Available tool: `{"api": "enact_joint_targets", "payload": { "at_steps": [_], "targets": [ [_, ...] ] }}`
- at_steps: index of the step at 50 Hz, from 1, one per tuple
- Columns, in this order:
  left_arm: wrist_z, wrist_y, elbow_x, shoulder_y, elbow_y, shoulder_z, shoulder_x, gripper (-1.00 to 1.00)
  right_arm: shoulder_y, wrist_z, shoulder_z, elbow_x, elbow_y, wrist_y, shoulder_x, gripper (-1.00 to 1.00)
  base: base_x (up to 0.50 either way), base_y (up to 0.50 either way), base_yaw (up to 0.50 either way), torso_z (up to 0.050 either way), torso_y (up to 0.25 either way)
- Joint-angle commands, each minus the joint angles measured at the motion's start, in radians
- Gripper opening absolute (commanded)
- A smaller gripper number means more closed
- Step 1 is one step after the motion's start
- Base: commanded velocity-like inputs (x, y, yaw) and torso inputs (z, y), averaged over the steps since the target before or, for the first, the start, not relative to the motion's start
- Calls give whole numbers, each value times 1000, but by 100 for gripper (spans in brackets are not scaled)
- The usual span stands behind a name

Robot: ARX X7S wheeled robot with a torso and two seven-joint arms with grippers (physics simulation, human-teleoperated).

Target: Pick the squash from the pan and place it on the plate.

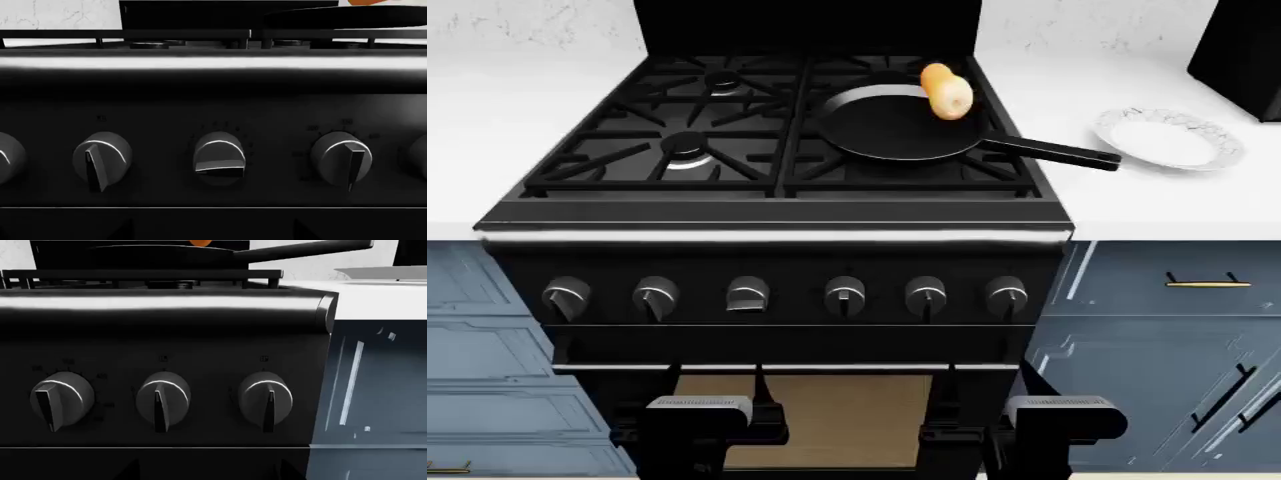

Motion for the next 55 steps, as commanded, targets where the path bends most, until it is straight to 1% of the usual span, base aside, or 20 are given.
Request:
{"api": "enact_joint_targets", "payload": {
  "at_steps": [1,15,28,30,32,34,41,47,55],
  "targets": [
    [-18,0,-15,0,0,19,-16,100,0,19,-19,17,0,-1,16,100,0,0,0,0,0],
    [-53,8,-51,6,4,67,-56,100,-4,70,-64,48,0,-9,52,100,0,0,0,0,0],
    [-82,0,-70,-5,-4,91,-68,100,-9,91,-87,68,-1,-19,72,100,0,0,0,0,0],
    [-102,-19,-68,-4,9,89,-64,100,-15,104,-78,81,-34,7,72,100,0,0,0,0,0],
    [-127,-78,-92,0,58,74,-56,100,-24,124,-66,99,-96,64,70,100,0,0,0,0,0],
    [-146,-175,-158,7,141,44,-44,100,-27,140,-66,113,-152,138,69,100,0,0,0,0,0],
    [-181,-457,-319,-19,365,14,-64,100,-1,173,-69,165,-325,364,76,100,0,0,0,0,0],
    [-212,-652,-378,-138,487,26,-106,100,100,179,-66,217,-469,564,112,100,0,0,0,0,0],
    [-237,-831,-434,-319,585,39,-148,100,305,164,-84,285,-581,836,162,100,0,0,0,0,0]
  ]
}}
